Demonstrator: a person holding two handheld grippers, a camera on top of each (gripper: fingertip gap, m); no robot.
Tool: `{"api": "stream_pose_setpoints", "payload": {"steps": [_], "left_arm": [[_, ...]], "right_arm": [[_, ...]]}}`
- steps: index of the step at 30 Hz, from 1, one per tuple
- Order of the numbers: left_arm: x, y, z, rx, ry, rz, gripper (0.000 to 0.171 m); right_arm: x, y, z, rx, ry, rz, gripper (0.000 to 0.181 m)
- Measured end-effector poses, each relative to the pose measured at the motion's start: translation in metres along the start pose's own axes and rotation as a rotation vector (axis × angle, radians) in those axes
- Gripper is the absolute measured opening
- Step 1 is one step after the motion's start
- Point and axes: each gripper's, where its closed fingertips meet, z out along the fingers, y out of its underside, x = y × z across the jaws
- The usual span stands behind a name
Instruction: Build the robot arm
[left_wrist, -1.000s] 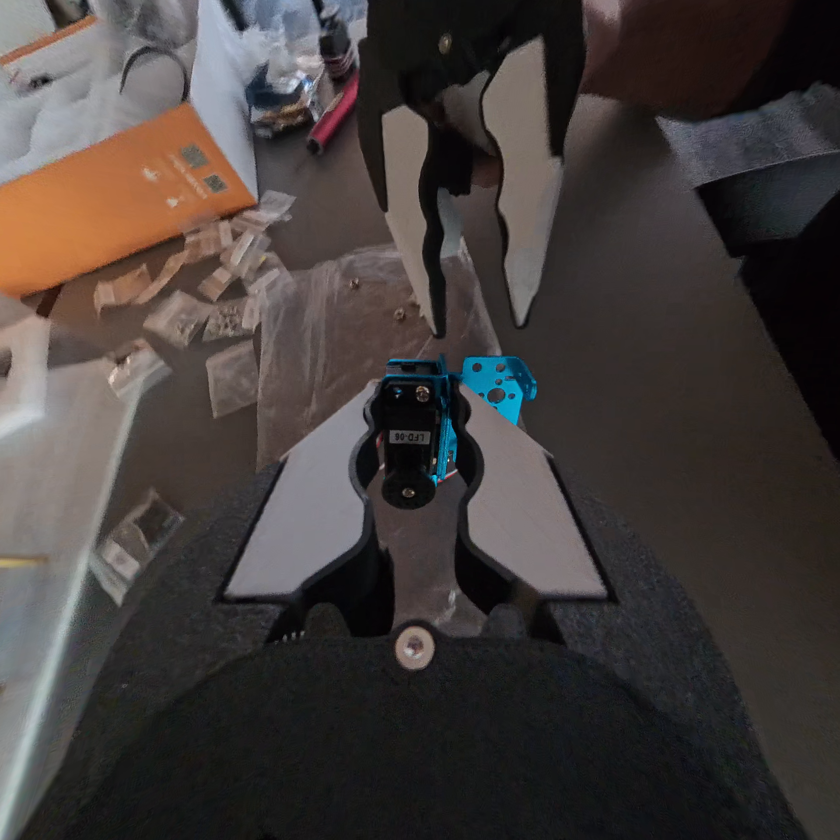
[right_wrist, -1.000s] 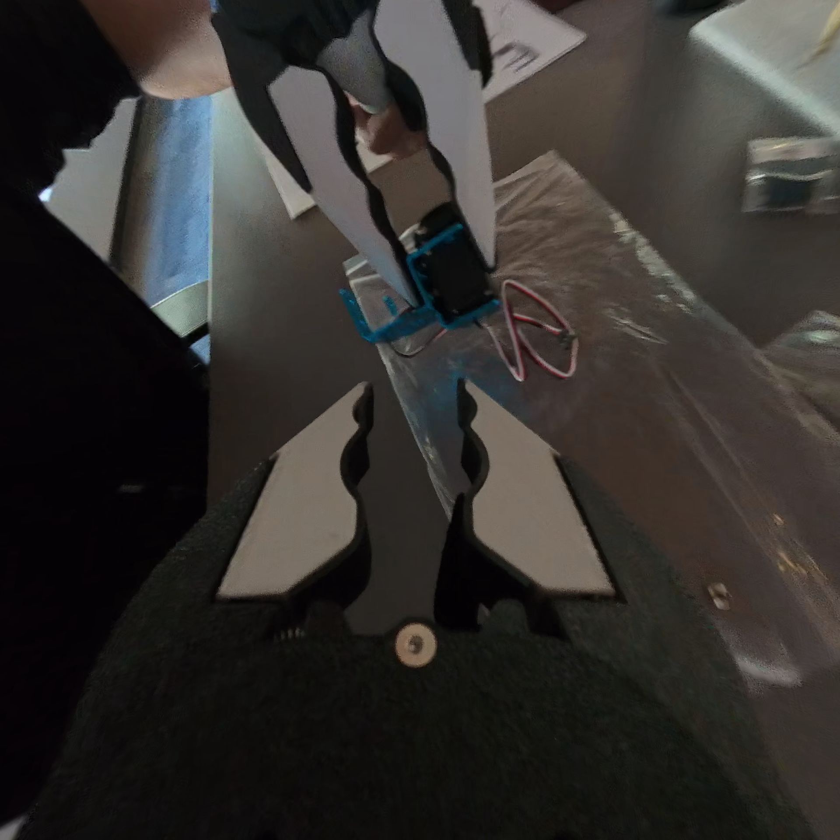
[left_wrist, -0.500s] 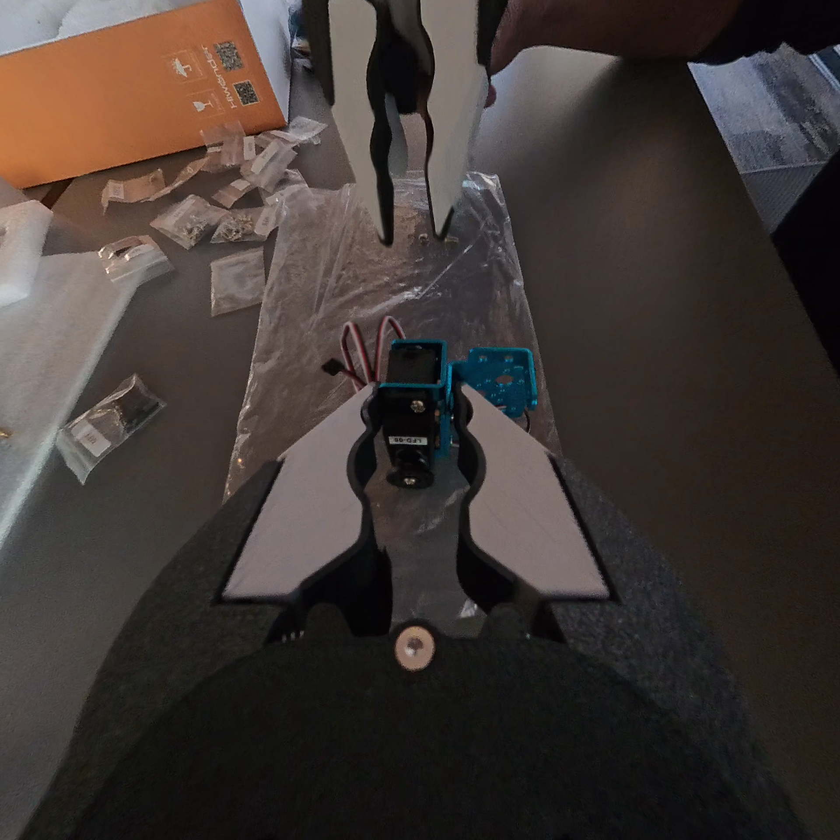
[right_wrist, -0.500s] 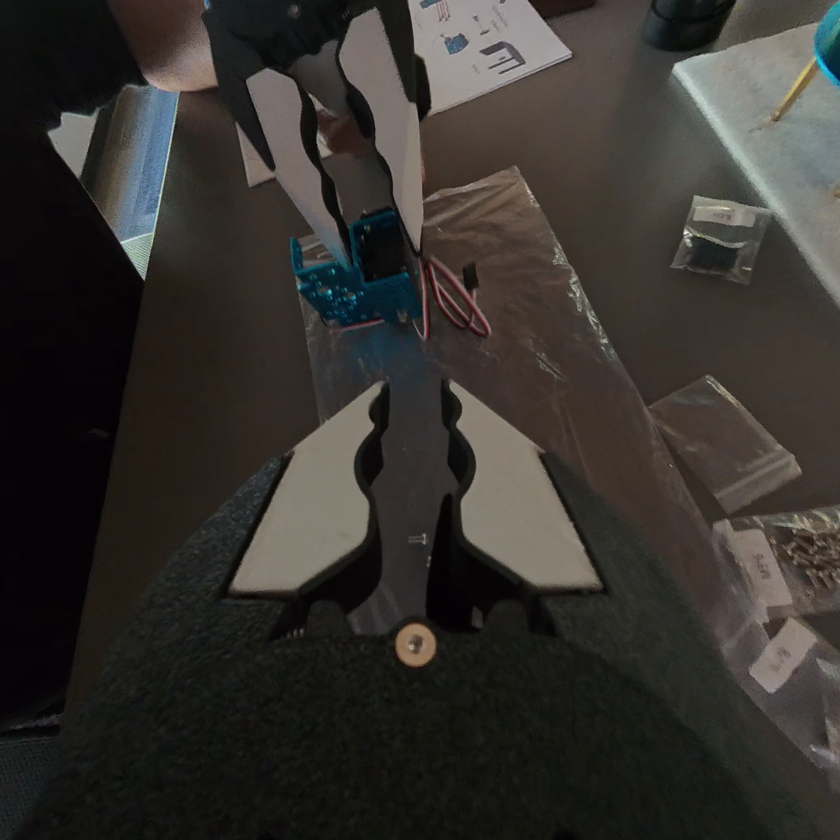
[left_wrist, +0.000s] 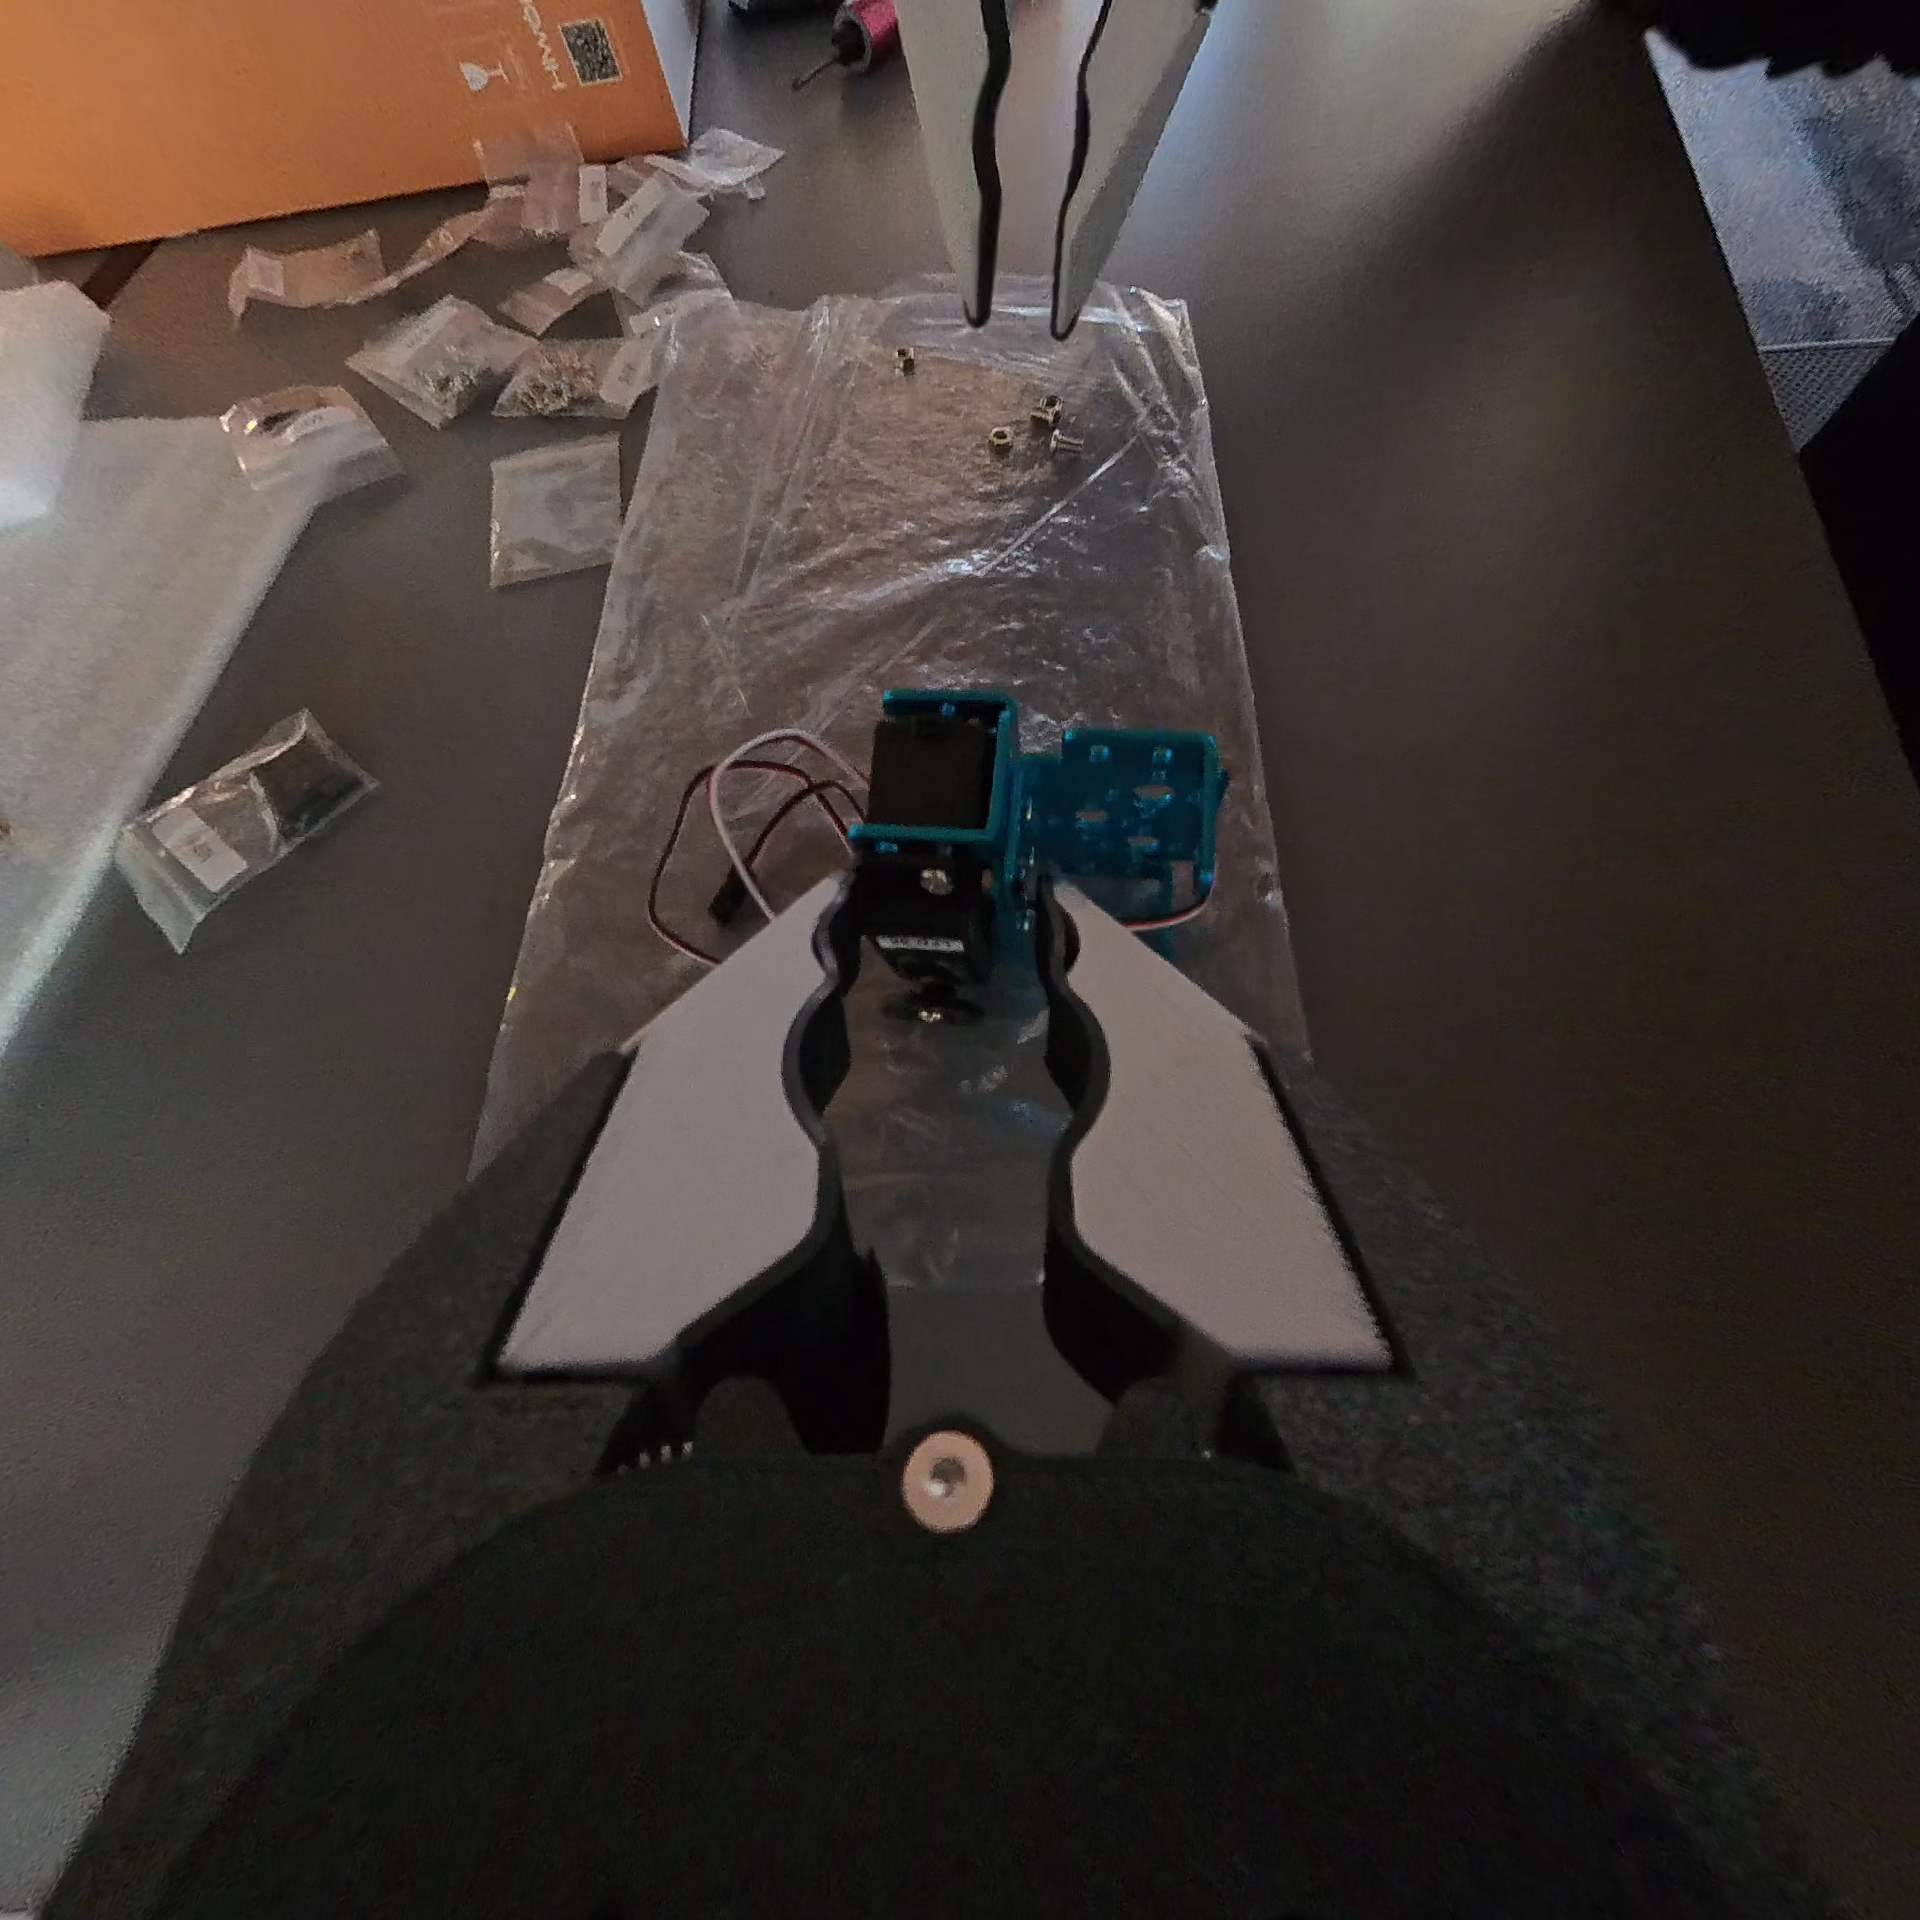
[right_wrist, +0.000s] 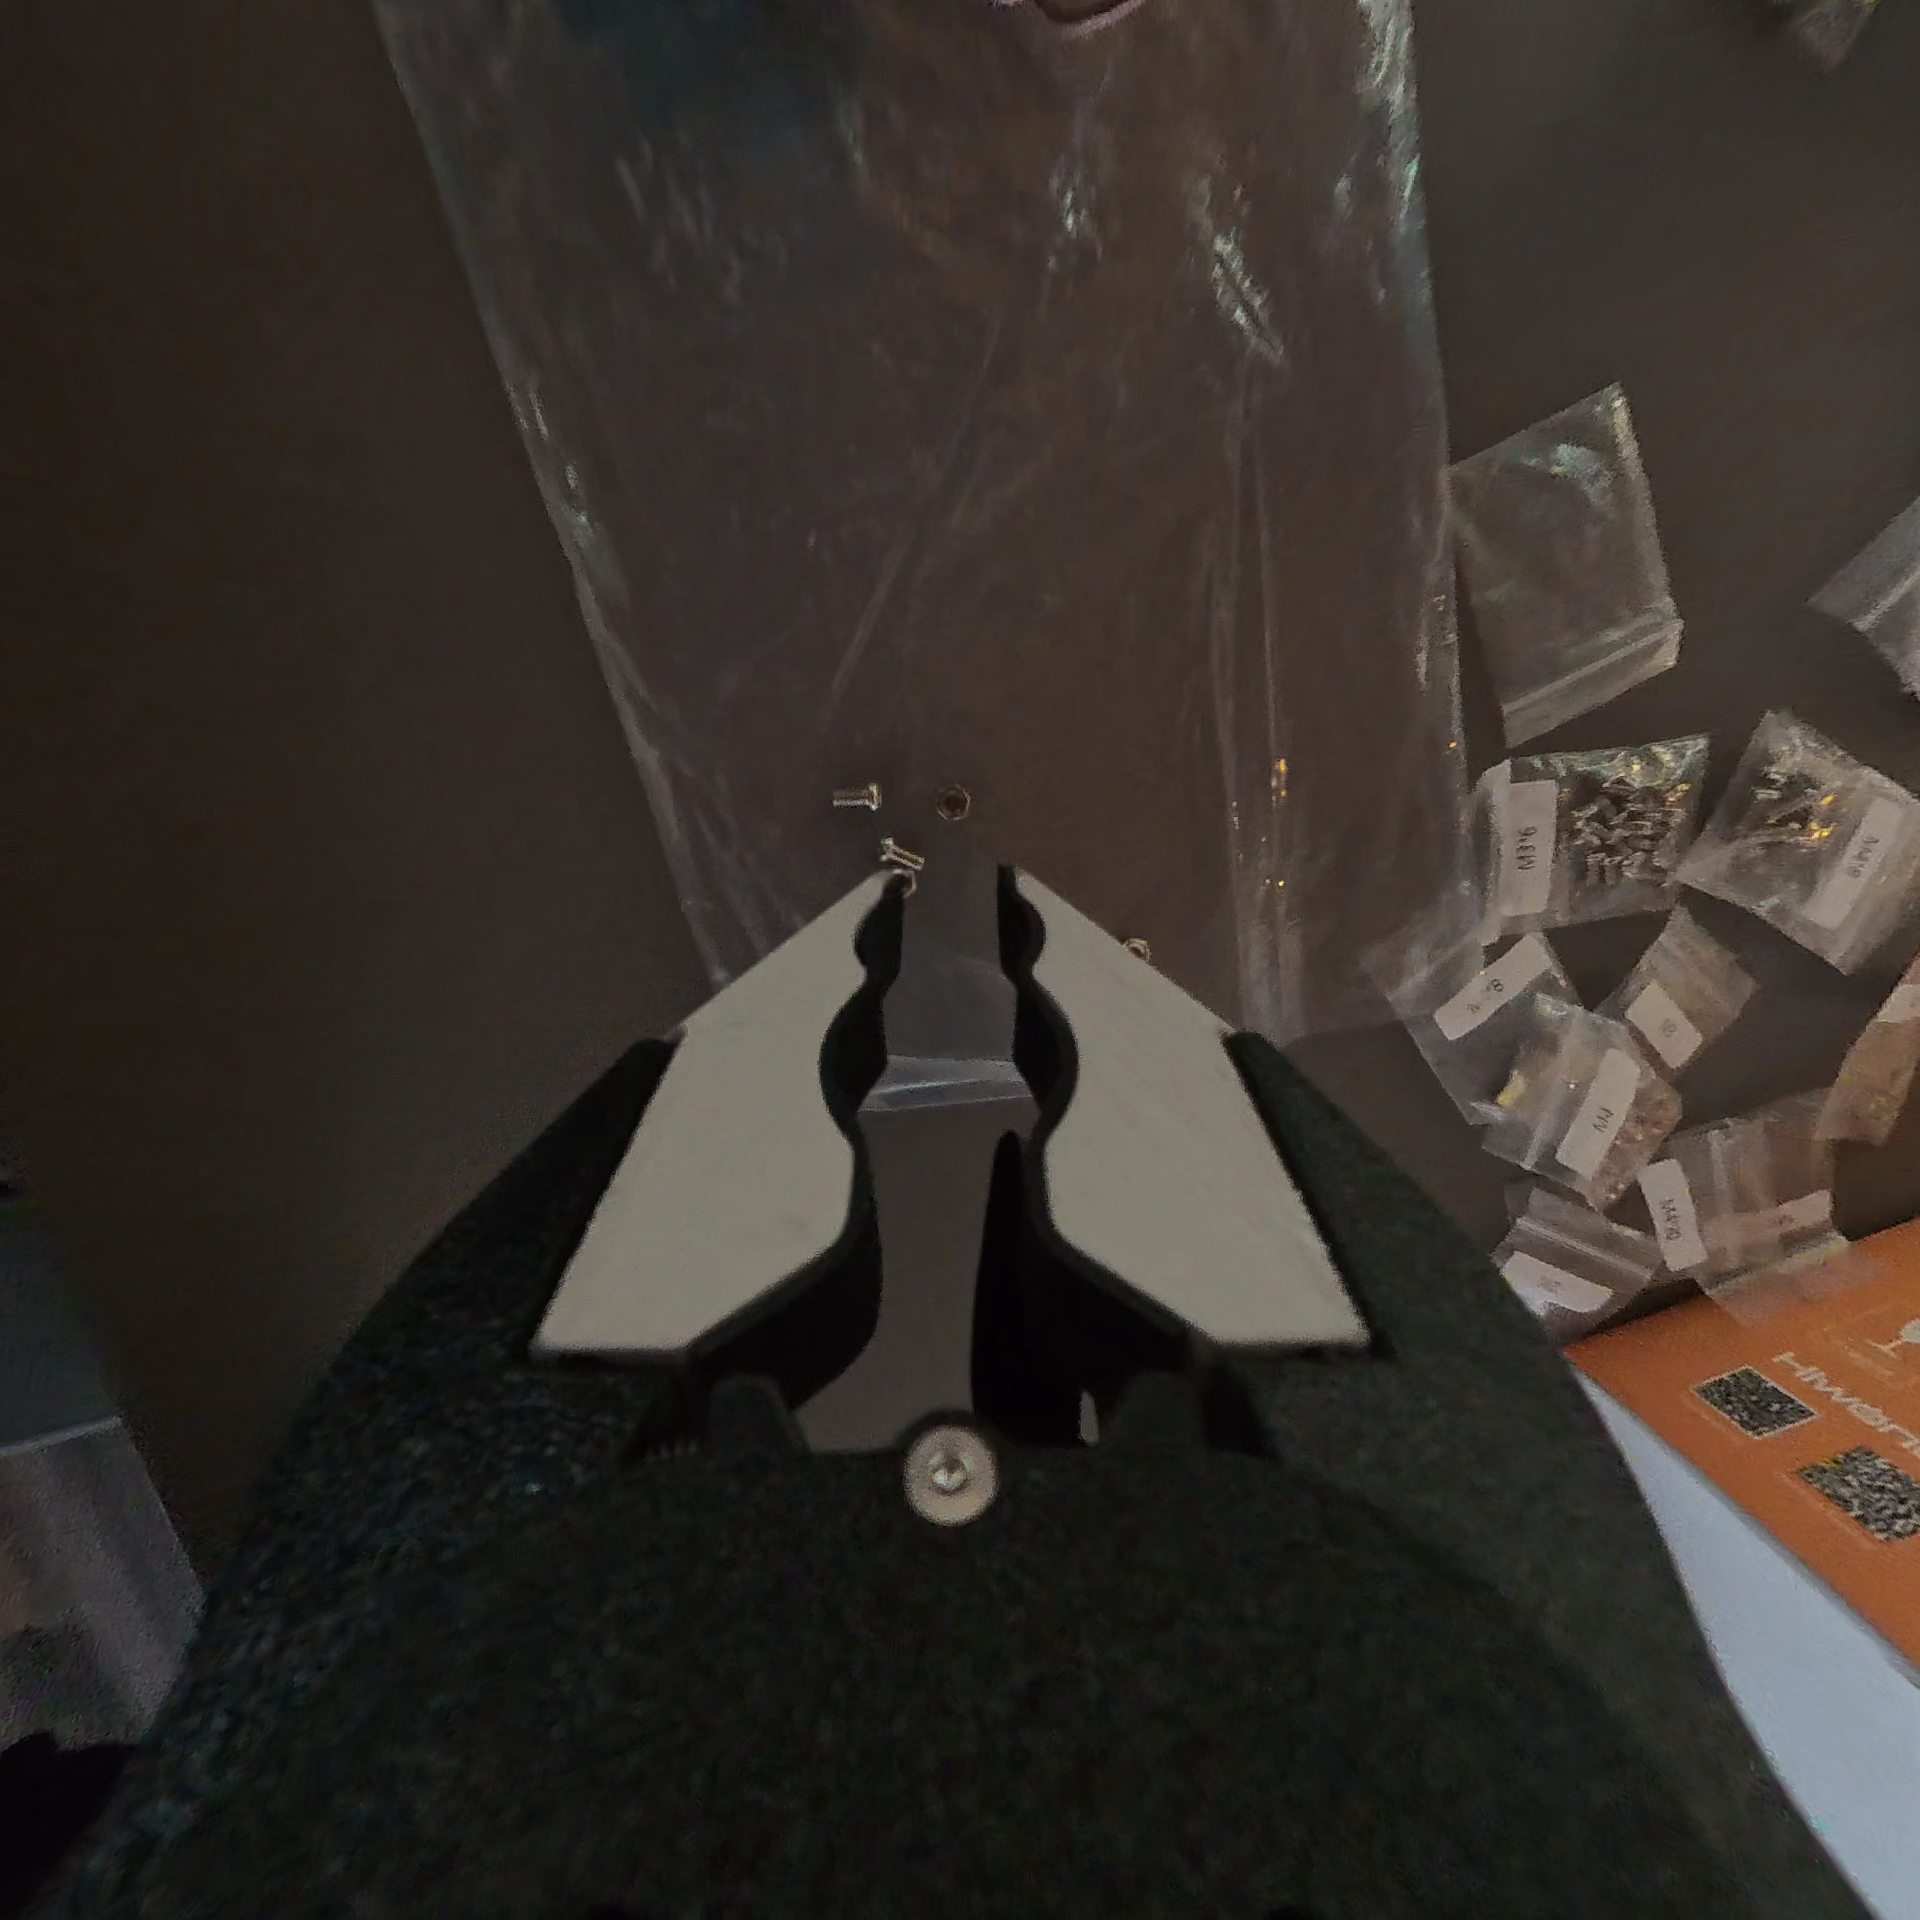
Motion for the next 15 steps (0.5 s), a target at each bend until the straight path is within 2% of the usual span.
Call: {"api": "stream_pose_setpoints", "payload": {"steps": [6, 11, 15], "left_arm": [[-0.002, -0.005, -0.010, 0.026, -0.007, -0.016, 0.034], [-0.001, -0.010, -0.014, 0.053, 0.023, -0.055, 0.033], [-0.002, -0.005, -0.011, 0.031, 0.011, -0.047, 0.033]], "right_arm": [[-0.006, 0.012, 0.006, 0.007, -0.123, 0.037, 0.015], [0.020, 0.020, -0.002, 0.012, 0.006, 0.089, 0.015], [0.038, 0.023, 0.001, 0.004, 0.026, 0.124, 0.016]]}}
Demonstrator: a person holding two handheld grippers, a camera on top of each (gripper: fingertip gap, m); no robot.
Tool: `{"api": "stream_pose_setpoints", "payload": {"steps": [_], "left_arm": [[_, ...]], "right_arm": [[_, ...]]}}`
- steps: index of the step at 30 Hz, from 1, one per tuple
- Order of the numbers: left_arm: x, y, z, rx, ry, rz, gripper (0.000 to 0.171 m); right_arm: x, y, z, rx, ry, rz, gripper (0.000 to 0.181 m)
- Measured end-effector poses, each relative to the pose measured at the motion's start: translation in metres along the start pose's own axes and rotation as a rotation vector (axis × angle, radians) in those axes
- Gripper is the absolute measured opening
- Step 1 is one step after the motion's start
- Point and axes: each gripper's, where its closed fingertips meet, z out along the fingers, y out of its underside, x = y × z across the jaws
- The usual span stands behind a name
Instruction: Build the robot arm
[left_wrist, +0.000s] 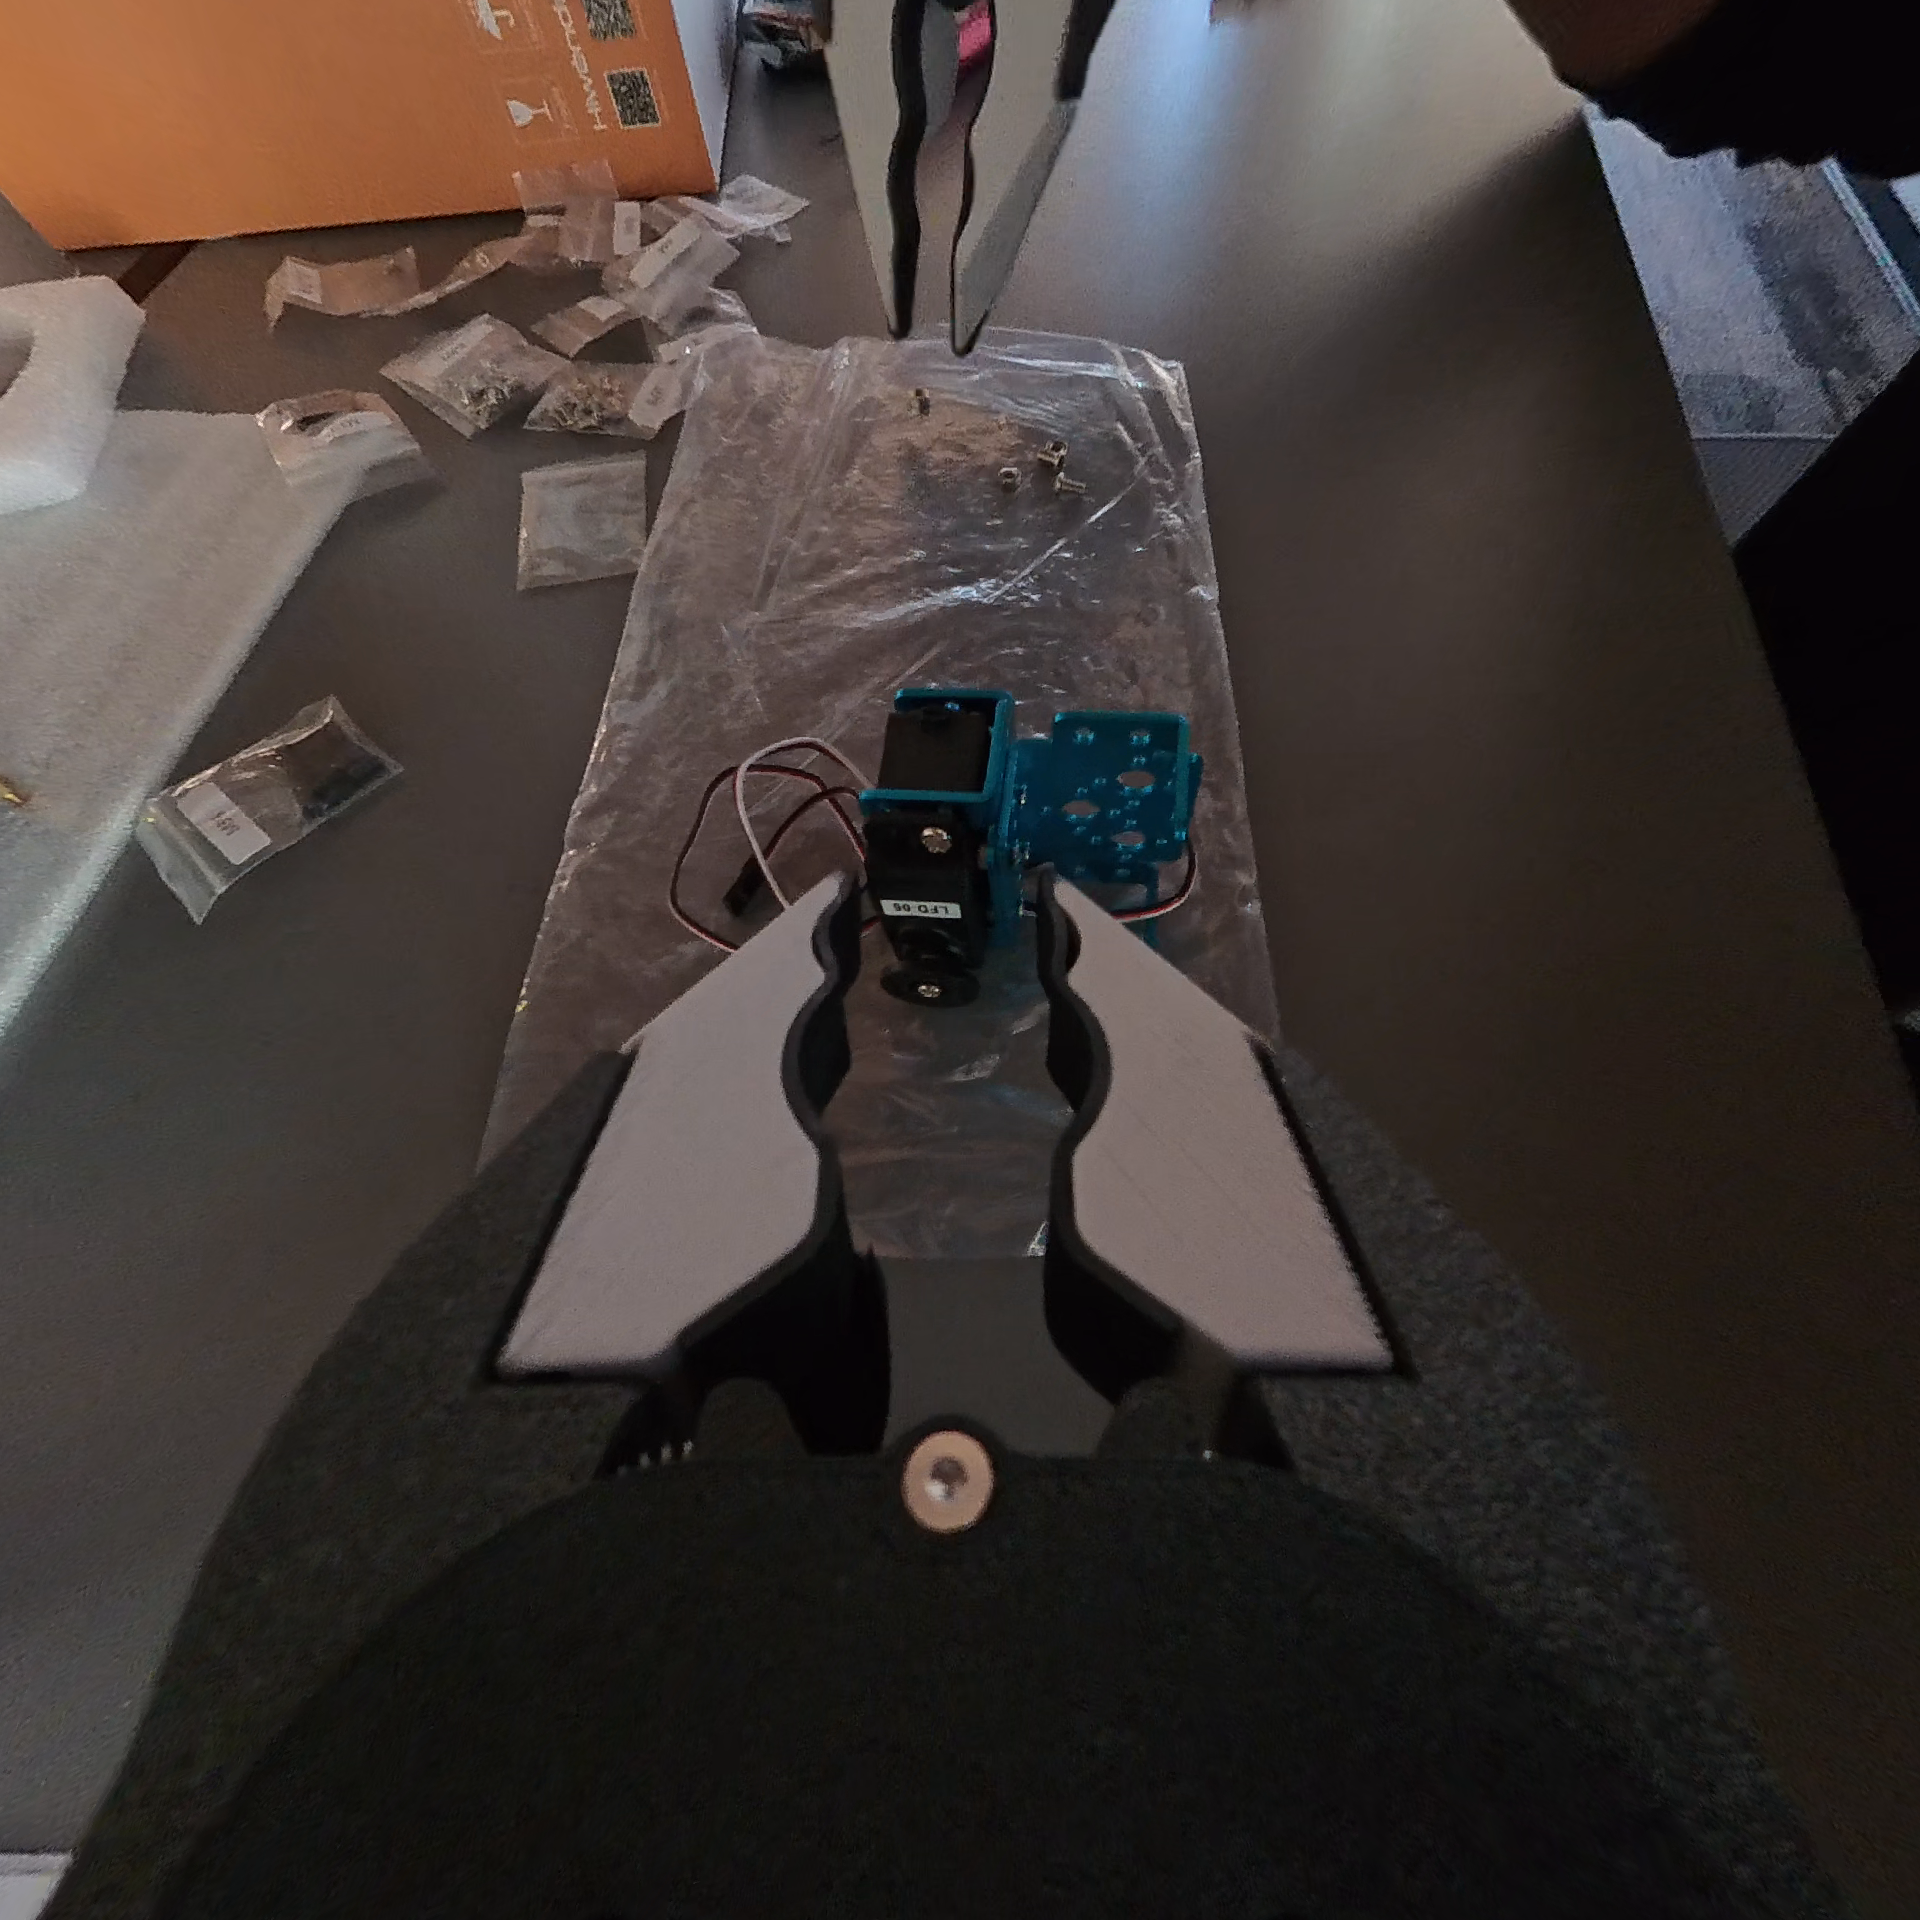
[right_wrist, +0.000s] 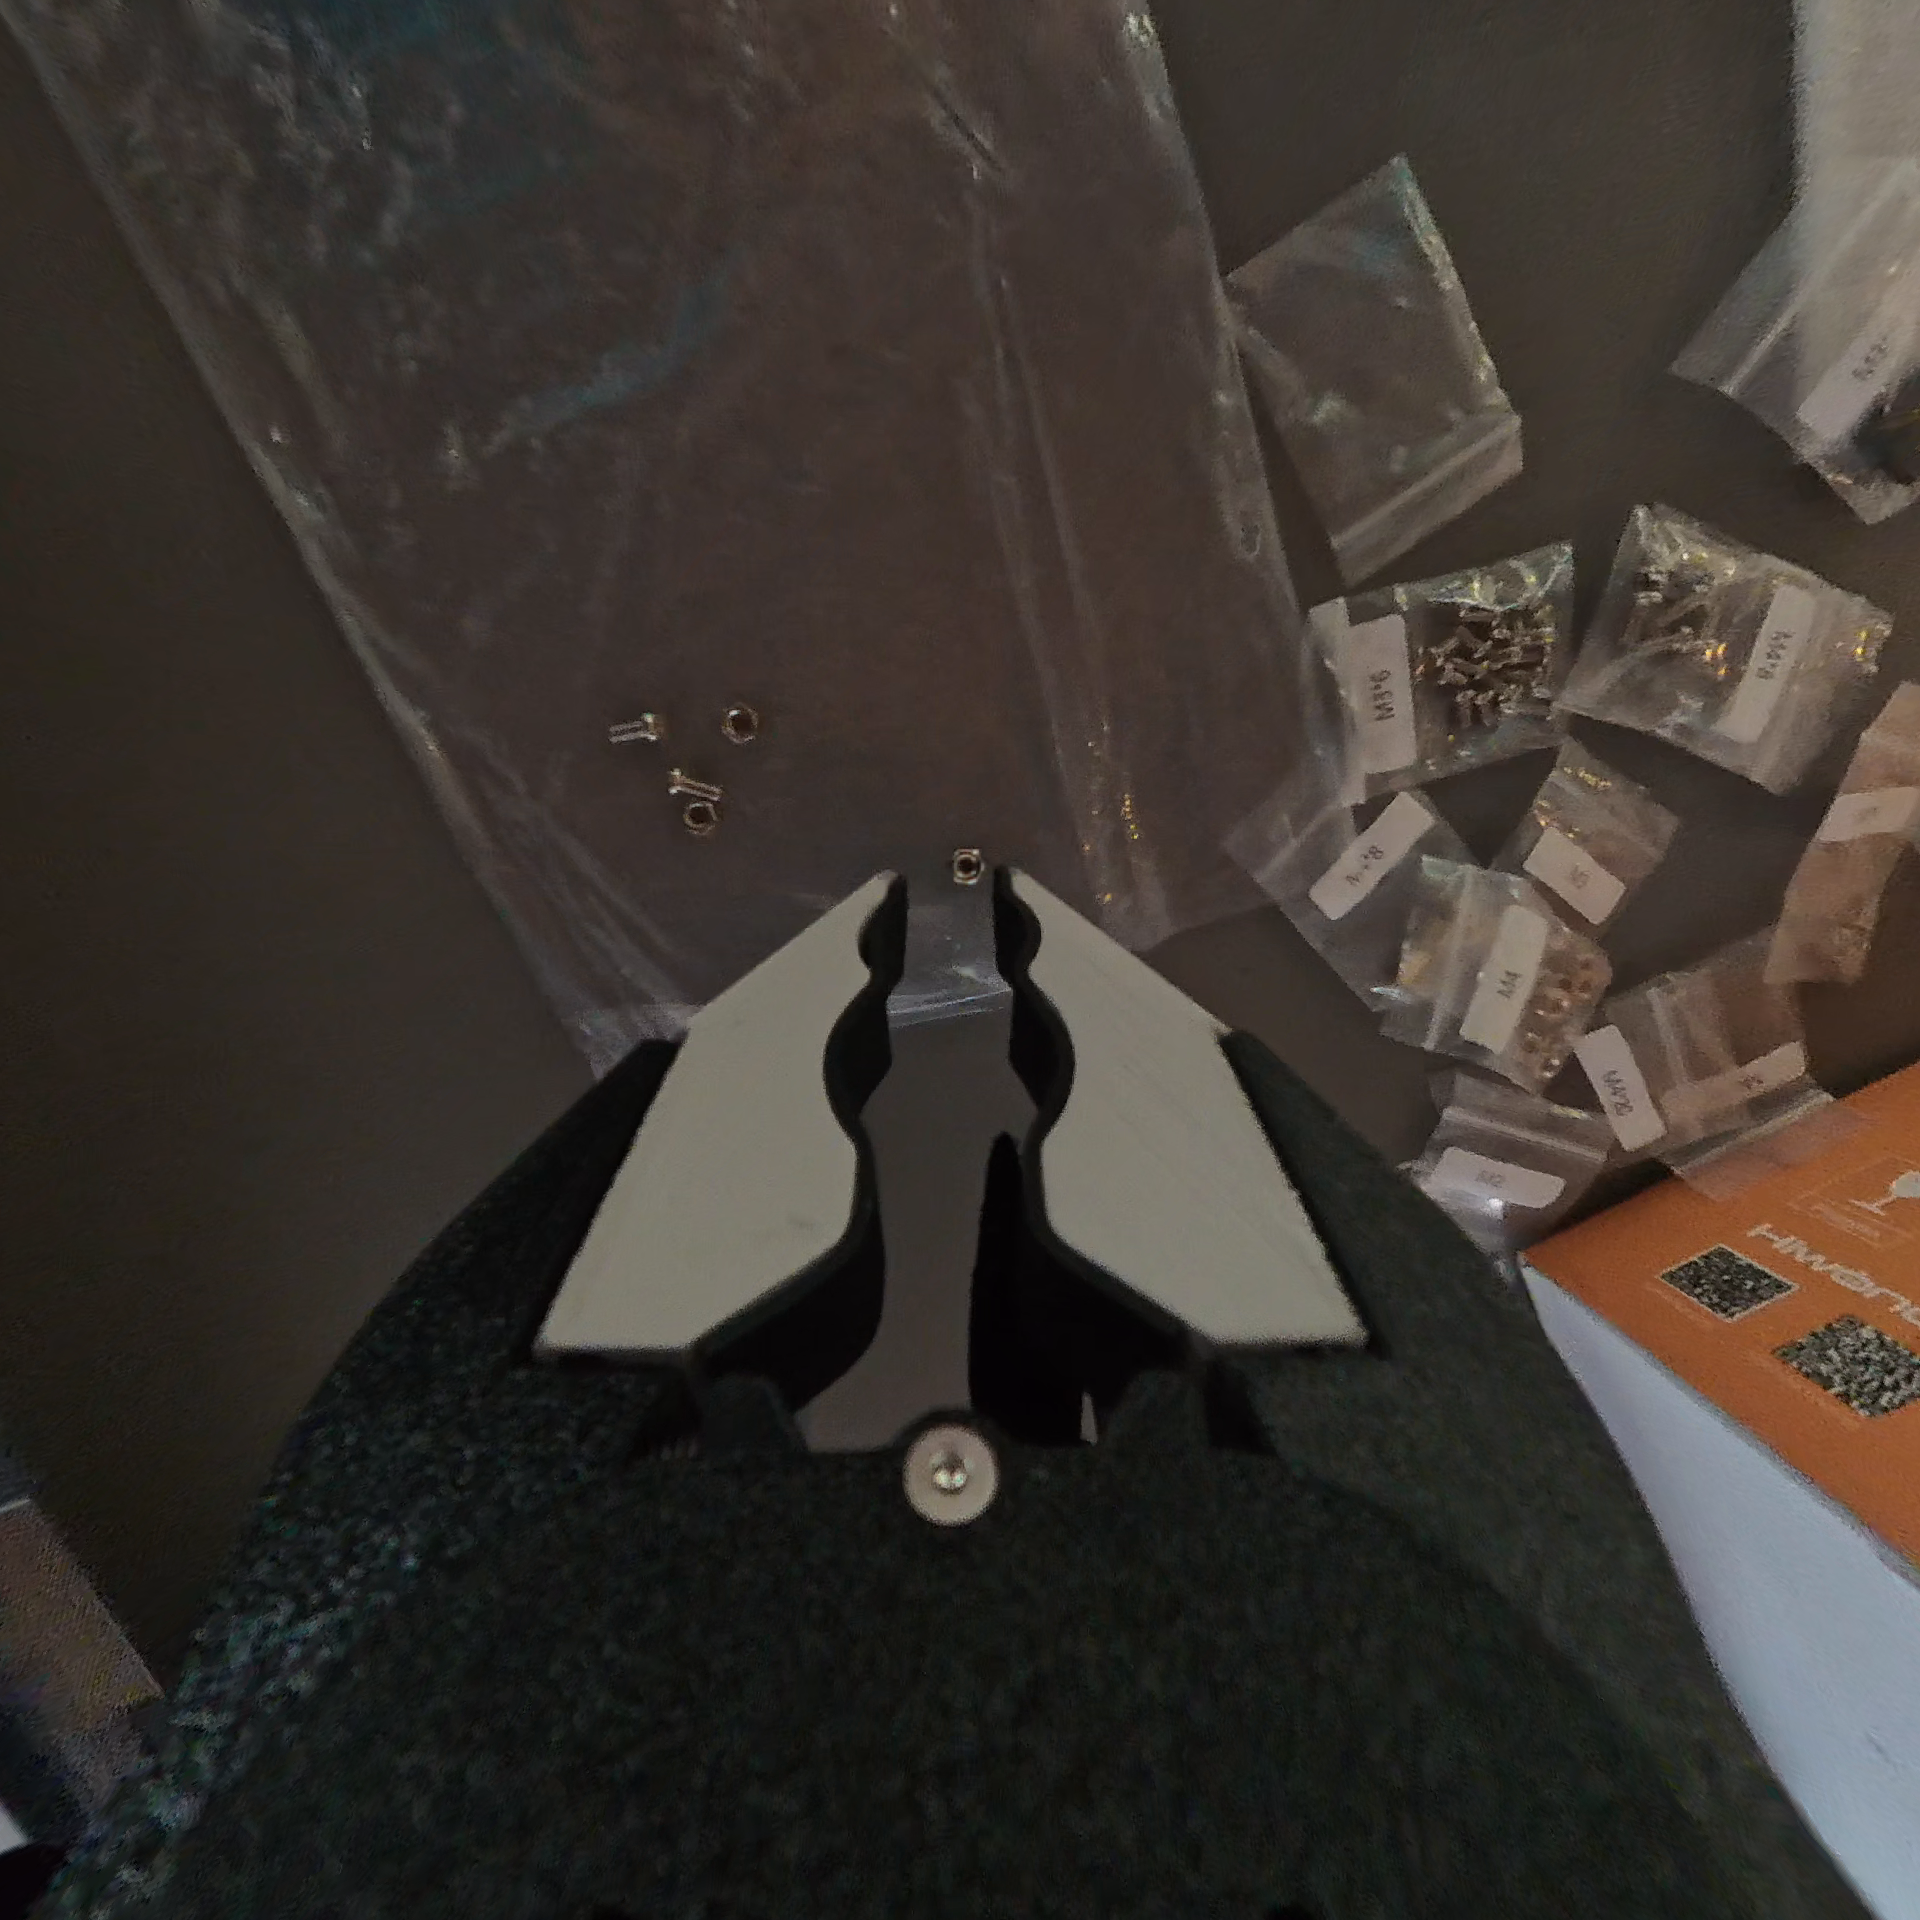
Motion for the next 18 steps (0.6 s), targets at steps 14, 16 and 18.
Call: {"api": "stream_pose_setpoints", "payload": {"steps": [14, 16, 18], "left_arm": [[0.017, 0.002, -0.010, -0.035, 0.069, 0.020, 0.032], [0.019, 0.000, -0.012, -0.031, 0.078, 0.022, 0.031], [0.023, -0.002, -0.013, -0.021, 0.093, 0.013, 0.031]], "right_arm": [[0.000, 0.007, 0.015, -0.072, -0.091, -0.035, 0.010], [0.002, 0.006, 0.016, -0.082, -0.086, -0.042, 0.015], [0.002, 0.006, 0.016, -0.094, -0.097, -0.038, 0.014]]}}
